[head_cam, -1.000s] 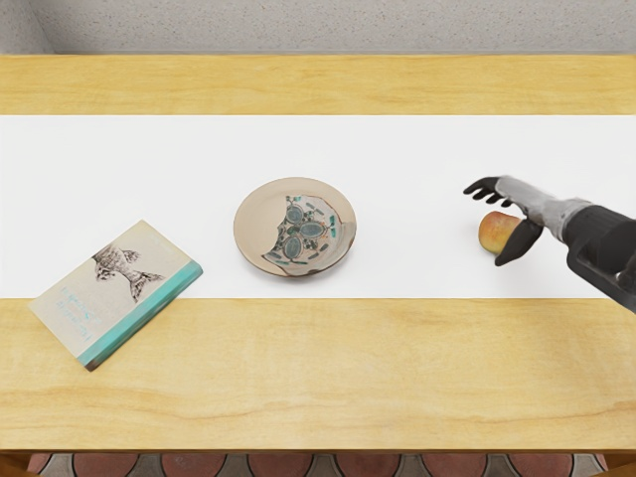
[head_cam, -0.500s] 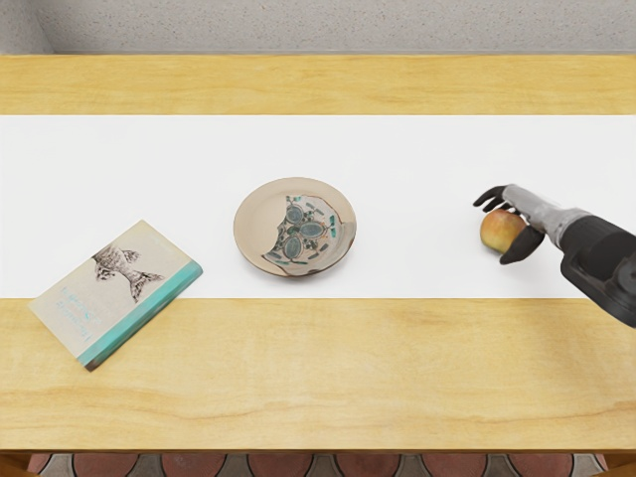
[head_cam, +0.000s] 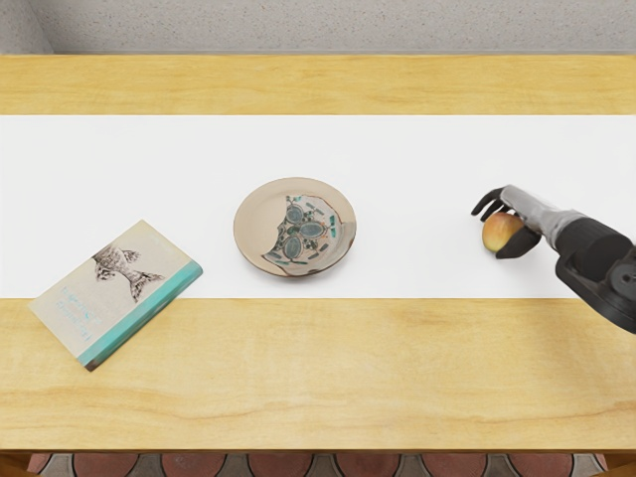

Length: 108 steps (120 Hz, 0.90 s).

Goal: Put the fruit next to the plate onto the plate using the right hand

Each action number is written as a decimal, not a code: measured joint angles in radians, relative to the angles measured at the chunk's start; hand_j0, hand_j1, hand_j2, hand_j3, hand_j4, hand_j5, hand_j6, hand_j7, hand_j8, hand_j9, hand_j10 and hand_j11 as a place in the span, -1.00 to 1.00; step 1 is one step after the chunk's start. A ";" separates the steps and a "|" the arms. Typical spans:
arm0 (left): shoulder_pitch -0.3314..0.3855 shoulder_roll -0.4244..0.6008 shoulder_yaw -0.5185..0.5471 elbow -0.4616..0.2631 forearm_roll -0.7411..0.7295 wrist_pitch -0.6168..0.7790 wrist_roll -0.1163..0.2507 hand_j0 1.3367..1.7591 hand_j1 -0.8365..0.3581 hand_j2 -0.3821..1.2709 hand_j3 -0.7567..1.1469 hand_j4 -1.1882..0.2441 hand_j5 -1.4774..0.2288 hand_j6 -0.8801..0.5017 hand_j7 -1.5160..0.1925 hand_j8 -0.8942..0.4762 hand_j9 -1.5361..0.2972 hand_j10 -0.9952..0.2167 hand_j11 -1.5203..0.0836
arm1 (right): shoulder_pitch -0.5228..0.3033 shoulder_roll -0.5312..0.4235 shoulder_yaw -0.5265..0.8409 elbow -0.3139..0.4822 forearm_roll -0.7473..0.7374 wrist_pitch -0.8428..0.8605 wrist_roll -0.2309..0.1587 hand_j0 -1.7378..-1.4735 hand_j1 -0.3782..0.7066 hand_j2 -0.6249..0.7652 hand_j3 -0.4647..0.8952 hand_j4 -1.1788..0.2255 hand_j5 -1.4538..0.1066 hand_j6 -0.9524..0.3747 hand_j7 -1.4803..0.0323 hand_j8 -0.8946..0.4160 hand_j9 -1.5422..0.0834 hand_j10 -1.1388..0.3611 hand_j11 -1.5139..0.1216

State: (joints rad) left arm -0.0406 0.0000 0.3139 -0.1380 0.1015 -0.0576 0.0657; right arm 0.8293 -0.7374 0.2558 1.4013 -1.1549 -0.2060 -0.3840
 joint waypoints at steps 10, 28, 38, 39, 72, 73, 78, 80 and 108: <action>-0.001 0.000 0.000 0.000 0.000 0.000 0.000 0.52 0.49 -0.48 -0.21 0.32 0.36 -0.08 0.40 -0.05 0.33 0.24 0.50 | -0.001 0.002 0.000 -0.007 0.000 -0.001 0.002 -0.32 -0.10 -0.29 -0.32 -0.02 -0.01 -0.24 0.09 -0.10 0.04 0.02 -0.02; -0.001 0.000 0.000 0.000 0.000 0.000 0.000 0.52 0.49 -0.48 -0.21 0.32 0.36 -0.08 0.40 -0.05 0.33 0.24 0.50 | -0.003 0.001 0.000 -0.014 -0.001 -0.003 0.002 -0.32 0.00 -0.02 -0.32 -0.15 -0.10 -0.25 -0.04 -0.13 -0.06 -0.01 -0.12; -0.001 0.000 0.000 0.000 0.000 0.000 0.000 0.52 0.49 -0.48 -0.21 0.32 0.36 -0.08 0.40 -0.05 0.33 0.24 0.50 | -0.003 0.001 0.000 -0.015 -0.001 -0.003 0.002 -0.32 -0.01 0.09 -0.32 -0.24 -0.17 -0.32 -0.12 -0.15 -0.12 -0.04 -0.18; -0.001 0.000 0.000 0.000 0.000 0.000 0.000 0.52 0.49 -0.48 -0.21 0.32 0.36 -0.08 0.40 -0.05 0.33 0.24 0.50 | -0.003 0.001 0.000 -0.015 -0.001 -0.003 0.002 -0.32 -0.02 0.09 -0.32 -0.24 -0.17 -0.33 -0.13 -0.14 -0.13 -0.04 -0.19; -0.001 0.000 0.000 0.000 0.000 0.000 0.000 0.52 0.49 -0.48 -0.21 0.32 0.36 -0.08 0.40 -0.05 0.33 0.24 0.50 | 0.012 -0.015 0.011 -0.014 0.053 0.011 0.007 -0.31 0.04 0.15 -0.32 -0.38 -0.31 -0.26 -0.29 -0.11 -0.26 0.02 -0.32; -0.001 0.000 0.000 0.000 0.000 0.000 0.000 0.52 0.49 -0.48 -0.21 0.32 0.36 -0.08 0.40 -0.05 0.33 0.24 0.50 | 0.013 -0.016 0.011 -0.014 0.057 0.013 0.007 -0.31 0.04 0.16 -0.32 -0.38 -0.31 -0.27 -0.29 -0.11 -0.26 0.02 -0.32; 0.000 0.000 0.000 0.000 0.000 0.000 0.000 0.52 0.49 -0.48 -0.21 0.32 0.36 -0.08 0.40 -0.05 0.33 0.24 0.50 | 0.023 -0.021 0.015 -0.012 0.080 0.027 0.008 -0.31 0.04 0.14 -0.32 -0.39 -0.32 -0.24 -0.30 -0.09 -0.26 0.03 -0.33; -0.001 0.000 0.000 0.000 0.000 0.000 0.000 0.52 0.49 -0.48 -0.21 0.32 0.36 -0.08 0.40 -0.05 0.33 0.24 0.50 | 0.027 -0.023 0.017 -0.012 0.090 0.034 0.008 -0.31 0.04 0.14 -0.32 -0.39 -0.32 -0.26 -0.30 -0.10 -0.26 0.03 -0.33; 0.000 0.000 0.000 0.000 0.000 0.000 0.000 0.52 0.49 -0.48 -0.21 0.32 0.36 -0.08 0.40 -0.05 0.33 0.24 0.50 | 0.068 -0.042 0.094 0.004 0.261 0.168 0.013 -0.32 0.04 0.15 -0.32 -0.38 -0.32 -0.28 -0.30 -0.10 -0.28 0.03 -0.34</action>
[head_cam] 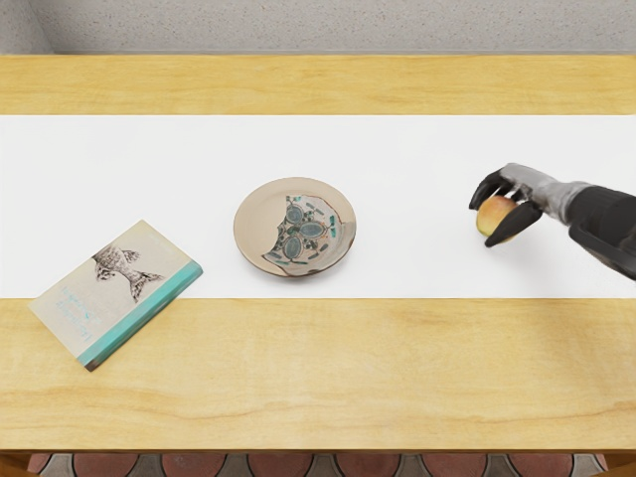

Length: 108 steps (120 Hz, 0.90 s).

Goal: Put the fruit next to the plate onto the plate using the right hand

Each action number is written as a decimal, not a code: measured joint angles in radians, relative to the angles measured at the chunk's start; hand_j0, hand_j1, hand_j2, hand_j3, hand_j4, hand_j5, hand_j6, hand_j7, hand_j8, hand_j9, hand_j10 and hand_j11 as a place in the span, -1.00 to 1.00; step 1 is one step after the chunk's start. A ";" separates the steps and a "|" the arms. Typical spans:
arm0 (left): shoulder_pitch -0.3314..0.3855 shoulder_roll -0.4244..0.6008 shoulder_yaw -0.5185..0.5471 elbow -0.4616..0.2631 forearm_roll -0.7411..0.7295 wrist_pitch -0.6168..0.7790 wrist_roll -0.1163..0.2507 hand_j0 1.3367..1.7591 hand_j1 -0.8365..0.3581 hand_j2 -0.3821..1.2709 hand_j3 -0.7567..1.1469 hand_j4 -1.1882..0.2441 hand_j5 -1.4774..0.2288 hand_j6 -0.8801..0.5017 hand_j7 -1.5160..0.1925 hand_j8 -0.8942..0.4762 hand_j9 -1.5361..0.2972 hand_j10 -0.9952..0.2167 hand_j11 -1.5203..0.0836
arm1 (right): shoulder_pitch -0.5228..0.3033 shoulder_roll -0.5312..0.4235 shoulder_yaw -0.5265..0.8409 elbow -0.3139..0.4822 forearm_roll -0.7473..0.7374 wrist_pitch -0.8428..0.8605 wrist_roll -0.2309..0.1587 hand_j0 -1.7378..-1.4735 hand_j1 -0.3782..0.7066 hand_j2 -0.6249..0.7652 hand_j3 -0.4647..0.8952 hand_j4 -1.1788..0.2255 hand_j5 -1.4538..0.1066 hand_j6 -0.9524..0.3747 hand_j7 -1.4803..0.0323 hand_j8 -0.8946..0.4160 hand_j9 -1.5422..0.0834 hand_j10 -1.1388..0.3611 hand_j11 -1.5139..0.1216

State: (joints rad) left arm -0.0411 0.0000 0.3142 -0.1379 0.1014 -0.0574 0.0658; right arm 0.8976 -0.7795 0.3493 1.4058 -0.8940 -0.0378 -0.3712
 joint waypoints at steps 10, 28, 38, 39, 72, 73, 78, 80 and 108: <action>0.000 0.000 0.000 0.000 0.000 0.000 0.000 0.52 0.49 -0.48 -0.21 0.32 0.36 -0.08 0.40 -0.05 0.33 0.24 0.50 | 0.003 -0.001 0.037 0.003 0.054 0.056 0.001 -0.33 0.04 0.15 -0.32 -0.38 -0.32 -0.28 -0.30 -0.10 -0.28 0.03 -0.34; 0.000 0.000 0.000 0.000 0.000 0.000 0.000 0.52 0.49 -0.48 -0.21 0.32 0.36 -0.08 0.40 -0.05 0.33 0.24 0.50 | 0.006 0.009 0.105 0.009 0.149 0.154 0.001 -0.33 0.03 0.15 -0.32 -0.37 -0.33 -0.29 -0.29 -0.10 -0.28 0.03 -0.34; 0.000 0.000 0.000 0.000 0.000 0.000 0.000 0.52 0.49 -0.48 -0.21 0.32 0.36 -0.08 0.40 -0.05 0.33 0.24 0.50 | 0.012 0.033 0.132 0.014 0.180 0.190 0.000 -0.33 0.03 0.13 -0.32 -0.37 -0.33 -0.29 -0.30 -0.10 -0.28 0.03 -0.35; 0.000 0.000 0.000 0.000 0.000 0.000 0.000 0.52 0.49 -0.48 -0.21 0.32 0.36 -0.08 0.40 -0.05 0.33 0.24 0.50 | 0.013 0.036 0.134 0.014 0.181 0.192 -0.001 -0.33 0.03 0.13 -0.32 -0.37 -0.33 -0.29 -0.30 -0.10 -0.28 0.03 -0.35; 0.000 0.000 0.000 0.000 0.000 0.000 0.000 0.52 0.49 -0.48 -0.20 0.32 0.36 -0.08 0.40 -0.05 0.33 0.24 0.50 | 0.089 0.176 0.135 0.013 0.098 0.219 -0.028 -0.33 0.02 0.13 -0.32 -0.40 -0.39 -0.26 -0.34 -0.07 -0.33 0.04 -0.39; 0.001 0.000 0.000 0.000 0.000 0.000 0.000 0.52 0.49 -0.48 -0.20 0.32 0.36 -0.08 0.40 -0.05 0.33 0.24 0.50 | 0.091 0.181 0.135 0.013 0.091 0.219 -0.030 -0.33 0.02 0.13 -0.32 -0.40 -0.39 -0.26 -0.34 -0.07 -0.33 0.04 -0.39; 0.001 0.000 0.000 0.000 0.000 0.000 0.000 0.52 0.49 -0.48 -0.20 0.32 0.36 -0.08 0.40 -0.05 0.33 0.24 0.50 | 0.101 0.209 0.132 0.011 0.060 0.219 -0.038 -0.33 0.03 0.14 -0.32 -0.40 -0.40 -0.26 -0.35 -0.06 -0.34 0.04 -0.40; 0.001 0.000 0.000 0.000 0.000 0.000 0.000 0.52 0.49 -0.48 -0.20 0.32 0.36 -0.08 0.40 -0.05 0.33 0.24 0.50 | 0.106 0.220 0.131 0.009 0.047 0.218 -0.043 -0.33 0.03 0.15 -0.32 -0.40 -0.40 -0.26 -0.35 -0.06 -0.34 0.04 -0.40; 0.000 0.000 0.000 0.000 0.000 0.000 0.000 0.52 0.49 -0.48 -0.20 0.32 0.36 -0.08 0.40 -0.05 0.33 0.24 0.50 | 0.171 0.417 0.084 -0.041 -0.070 0.187 -0.119 -0.34 0.08 0.34 -0.32 -0.40 -0.44 -0.28 -0.36 -0.05 -0.37 0.04 -0.42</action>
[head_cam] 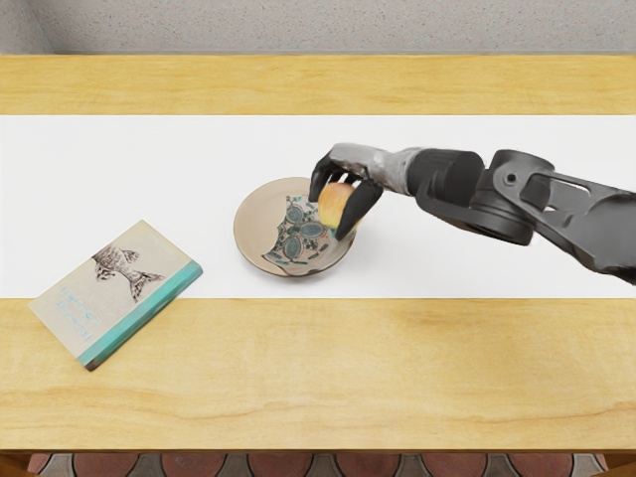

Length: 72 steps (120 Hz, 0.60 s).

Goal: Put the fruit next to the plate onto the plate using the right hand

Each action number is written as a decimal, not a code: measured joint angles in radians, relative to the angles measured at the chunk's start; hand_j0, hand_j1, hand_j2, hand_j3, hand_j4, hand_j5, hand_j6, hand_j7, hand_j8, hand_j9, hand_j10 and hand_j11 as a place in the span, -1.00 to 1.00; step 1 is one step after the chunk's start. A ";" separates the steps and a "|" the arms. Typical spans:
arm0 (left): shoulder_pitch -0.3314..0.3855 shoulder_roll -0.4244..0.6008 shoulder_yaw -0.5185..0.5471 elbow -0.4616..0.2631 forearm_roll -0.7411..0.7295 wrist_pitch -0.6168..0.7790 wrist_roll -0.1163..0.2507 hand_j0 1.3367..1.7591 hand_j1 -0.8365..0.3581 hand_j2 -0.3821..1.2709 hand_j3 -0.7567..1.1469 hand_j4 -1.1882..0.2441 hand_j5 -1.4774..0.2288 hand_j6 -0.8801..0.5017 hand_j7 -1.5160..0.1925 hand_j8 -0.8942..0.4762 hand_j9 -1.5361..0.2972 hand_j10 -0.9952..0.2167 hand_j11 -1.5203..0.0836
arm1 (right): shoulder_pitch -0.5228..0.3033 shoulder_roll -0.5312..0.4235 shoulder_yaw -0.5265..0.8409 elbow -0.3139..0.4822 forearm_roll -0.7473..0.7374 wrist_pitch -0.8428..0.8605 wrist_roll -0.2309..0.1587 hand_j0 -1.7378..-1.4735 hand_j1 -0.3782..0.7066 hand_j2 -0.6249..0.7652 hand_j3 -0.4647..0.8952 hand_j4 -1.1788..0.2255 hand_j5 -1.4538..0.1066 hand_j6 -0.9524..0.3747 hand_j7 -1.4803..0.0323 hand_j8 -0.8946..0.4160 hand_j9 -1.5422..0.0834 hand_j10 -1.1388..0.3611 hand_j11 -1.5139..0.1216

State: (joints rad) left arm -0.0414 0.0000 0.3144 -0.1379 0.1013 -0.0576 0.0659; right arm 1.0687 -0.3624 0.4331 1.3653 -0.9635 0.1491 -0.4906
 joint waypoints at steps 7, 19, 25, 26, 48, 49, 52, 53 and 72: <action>0.000 0.000 0.000 0.000 0.000 0.000 0.000 0.52 0.49 -0.48 -0.20 0.32 0.36 -0.08 0.40 -0.05 0.33 0.24 0.50 | 0.023 0.036 -0.032 -0.016 -0.012 -0.019 -0.006 -0.35 0.06 0.33 -0.32 -0.40 -0.45 -0.29 -0.36 -0.06 -0.37 0.02 -0.42; 0.000 0.000 0.000 0.000 0.000 0.000 0.000 0.52 0.49 -0.48 -0.20 0.32 0.36 -0.08 0.40 -0.05 0.33 0.24 0.50 | 0.046 0.092 -0.068 -0.047 -0.027 -0.037 -0.011 -0.35 0.03 0.31 -0.32 -0.40 -0.46 -0.31 -0.37 -0.07 -0.38 0.01 -0.43; 0.000 0.000 0.000 0.000 0.000 0.000 0.000 0.52 0.49 -0.48 -0.20 0.32 0.36 -0.08 0.40 -0.05 0.33 0.24 0.50 | 0.055 0.110 -0.077 -0.057 -0.031 -0.041 -0.013 -0.35 0.02 0.29 -0.32 -0.40 -0.46 -0.31 -0.37 -0.08 -0.38 0.01 -0.44; 0.000 0.000 0.000 0.000 0.000 0.000 0.000 0.52 0.49 -0.48 -0.20 0.32 0.36 -0.08 0.40 -0.05 0.33 0.24 0.50 | 0.056 0.114 -0.079 -0.058 -0.032 -0.042 -0.013 -0.35 0.02 0.28 -0.32 -0.40 -0.46 -0.31 -0.37 -0.09 -0.38 0.00 -0.44; 0.000 0.000 0.000 0.000 0.000 0.000 0.000 0.52 0.49 -0.48 -0.21 0.32 0.36 -0.08 0.40 -0.05 0.33 0.24 0.50 | 0.079 0.167 -0.102 -0.082 -0.038 -0.048 -0.035 -0.34 0.01 0.28 -0.32 -0.42 -0.45 -0.33 -0.38 -0.09 -0.40 0.00 -0.46; 0.000 0.000 0.000 0.000 0.000 0.000 0.000 0.52 0.49 -0.48 -0.21 0.32 0.36 -0.08 0.40 -0.05 0.33 0.24 0.50 | 0.079 0.168 -0.102 -0.082 -0.038 -0.048 -0.035 -0.34 0.01 0.28 -0.32 -0.42 -0.45 -0.33 -0.38 -0.09 -0.40 0.00 -0.46; 0.000 0.000 0.000 0.000 0.000 0.000 0.000 0.52 0.49 -0.48 -0.21 0.32 0.36 -0.08 0.40 -0.05 0.33 0.24 0.50 | 0.080 0.171 -0.103 -0.083 -0.038 -0.048 -0.036 -0.34 0.01 0.28 -0.32 -0.42 -0.45 -0.33 -0.38 -0.09 -0.39 0.00 -0.46; 0.000 0.000 0.000 0.000 0.000 0.000 0.000 0.52 0.49 -0.48 -0.21 0.32 0.36 -0.08 0.40 -0.05 0.33 0.24 0.50 | 0.081 0.172 -0.103 -0.084 -0.038 -0.048 -0.037 -0.34 0.00 0.28 -0.32 -0.42 -0.45 -0.33 -0.38 -0.09 -0.39 0.00 -0.46; 0.000 0.000 0.000 0.000 0.000 0.000 0.000 0.52 0.49 -0.48 -0.21 0.32 0.36 -0.08 0.40 -0.05 0.33 0.24 0.50 | 0.083 0.179 -0.103 -0.093 -0.039 -0.049 -0.039 -0.34 -0.04 0.18 -0.32 -0.31 -0.29 -0.40 -0.24 -0.18 -0.24 -0.05 -0.31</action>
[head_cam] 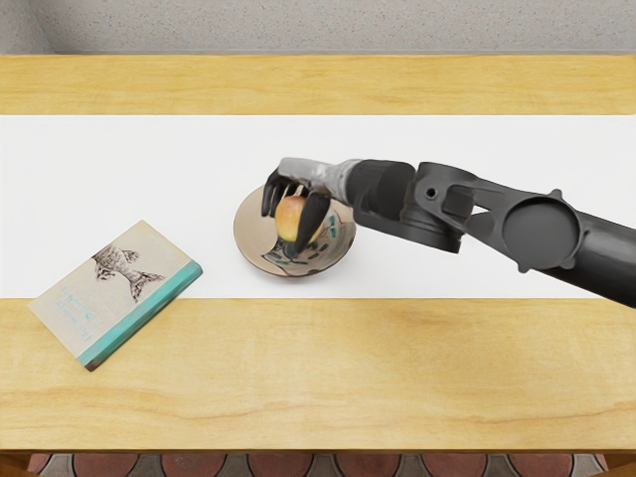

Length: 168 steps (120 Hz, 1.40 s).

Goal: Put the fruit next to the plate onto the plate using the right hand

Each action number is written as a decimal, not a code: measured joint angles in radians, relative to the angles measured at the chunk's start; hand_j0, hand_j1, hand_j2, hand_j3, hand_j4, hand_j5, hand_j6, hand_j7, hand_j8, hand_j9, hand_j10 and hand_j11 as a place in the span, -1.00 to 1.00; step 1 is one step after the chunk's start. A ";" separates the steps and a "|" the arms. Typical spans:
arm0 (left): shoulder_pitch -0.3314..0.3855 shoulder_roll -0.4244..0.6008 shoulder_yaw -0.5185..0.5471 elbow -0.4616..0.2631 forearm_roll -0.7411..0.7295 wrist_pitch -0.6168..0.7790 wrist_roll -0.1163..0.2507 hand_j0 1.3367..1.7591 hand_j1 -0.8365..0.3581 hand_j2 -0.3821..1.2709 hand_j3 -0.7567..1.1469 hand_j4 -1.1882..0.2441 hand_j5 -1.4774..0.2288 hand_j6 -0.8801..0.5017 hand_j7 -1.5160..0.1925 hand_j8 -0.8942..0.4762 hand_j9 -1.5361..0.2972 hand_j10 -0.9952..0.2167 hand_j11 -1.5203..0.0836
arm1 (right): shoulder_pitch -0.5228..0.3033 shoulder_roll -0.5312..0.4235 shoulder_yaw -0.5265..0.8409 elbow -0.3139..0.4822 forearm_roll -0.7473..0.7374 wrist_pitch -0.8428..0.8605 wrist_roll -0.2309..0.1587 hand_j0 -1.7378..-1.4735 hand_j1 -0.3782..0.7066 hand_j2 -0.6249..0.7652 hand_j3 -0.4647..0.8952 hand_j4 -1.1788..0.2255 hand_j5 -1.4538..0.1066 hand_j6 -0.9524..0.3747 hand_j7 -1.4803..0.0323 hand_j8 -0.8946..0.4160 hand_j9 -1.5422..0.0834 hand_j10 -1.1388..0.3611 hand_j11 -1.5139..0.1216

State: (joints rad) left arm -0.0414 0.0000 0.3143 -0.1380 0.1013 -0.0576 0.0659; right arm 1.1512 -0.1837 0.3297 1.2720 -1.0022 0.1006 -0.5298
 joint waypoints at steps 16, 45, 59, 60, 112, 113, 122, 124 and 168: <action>0.000 0.000 0.000 0.000 0.000 0.000 0.000 0.52 0.49 -0.48 -0.21 0.32 0.36 -0.08 0.40 -0.05 0.33 0.24 0.50 | 0.000 0.001 0.002 -0.013 0.009 0.000 0.002 -0.37 -0.09 0.00 -0.32 -0.12 -0.06 -0.35 0.00 -0.21 -0.01 -0.05 -0.07; 0.000 0.000 0.000 0.000 0.000 0.000 0.000 0.52 0.49 -0.48 -0.21 0.32 0.36 -0.08 0.40 -0.05 0.33 0.24 0.50 | 0.000 -0.002 0.012 -0.016 0.023 -0.001 0.007 -0.39 -0.29 -0.12 -0.32 0.18 0.28 -0.08 0.36 -0.08 0.33 0.11 0.29; 0.000 0.000 0.000 0.000 0.000 0.000 0.000 0.52 0.49 -0.48 -0.21 0.32 0.36 -0.08 0.40 -0.05 0.33 0.24 0.50 | 0.000 -0.017 0.039 -0.005 0.066 0.000 0.009 -0.39 -0.49 -0.12 -0.32 0.34 0.47 0.09 0.55 0.05 0.52 0.24 0.47; 0.000 0.000 0.000 0.000 0.000 0.000 0.000 0.52 0.49 -0.48 -0.21 0.32 0.36 -0.08 0.40 -0.05 0.33 0.24 0.50 | 0.000 -0.020 0.042 -0.002 0.070 0.000 0.009 -0.39 -0.51 -0.12 -0.32 0.35 0.49 0.10 0.57 0.06 0.53 0.24 0.49; 0.001 0.000 0.000 0.000 0.000 0.000 0.000 0.52 0.49 -0.48 -0.21 0.32 0.36 -0.08 0.40 -0.05 0.33 0.24 0.50 | -0.050 -0.316 0.154 0.063 0.578 0.280 0.181 -0.40 -0.82 -0.11 -0.32 0.59 0.76 0.34 0.85 0.27 0.80 0.44 0.75; 0.000 0.000 0.000 0.000 0.000 0.000 0.000 0.52 0.49 -0.48 -0.21 0.32 0.36 -0.08 0.40 -0.05 0.33 0.24 0.50 | -0.053 -0.324 0.157 0.063 0.590 0.293 0.184 -0.40 -0.82 -0.11 -0.32 0.59 0.76 0.34 0.85 0.28 0.80 0.44 0.75; 0.001 0.000 0.000 0.000 0.000 0.000 0.000 0.52 0.49 -0.48 -0.21 0.32 0.36 -0.08 0.40 -0.05 0.33 0.24 0.50 | -0.081 -0.397 0.174 0.060 0.700 0.400 0.200 -0.40 -0.83 -0.11 -0.32 0.60 0.77 0.35 0.86 0.28 0.81 0.45 0.76; 0.001 0.000 0.000 0.000 0.000 0.000 0.000 0.52 0.49 -0.48 -0.21 0.32 0.36 -0.08 0.40 -0.05 0.33 0.24 0.50 | -0.088 -0.414 0.177 0.059 0.724 0.416 0.202 -0.40 -0.83 -0.11 -0.32 0.60 0.77 0.35 0.87 0.29 0.81 0.45 0.77; 0.001 0.000 0.000 0.000 0.000 0.000 0.000 0.52 0.49 -0.48 -0.21 0.32 0.36 -0.08 0.40 -0.05 0.33 0.24 0.50 | -0.230 -0.733 0.191 0.016 1.065 0.508 0.233 -0.40 -0.86 -0.11 -0.32 0.62 0.80 0.37 0.89 0.30 0.83 0.47 0.79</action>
State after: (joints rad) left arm -0.0407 0.0000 0.3143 -0.1380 0.1013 -0.0577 0.0659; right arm 0.9208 -0.9165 0.5205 1.2879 0.0630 0.6084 -0.2968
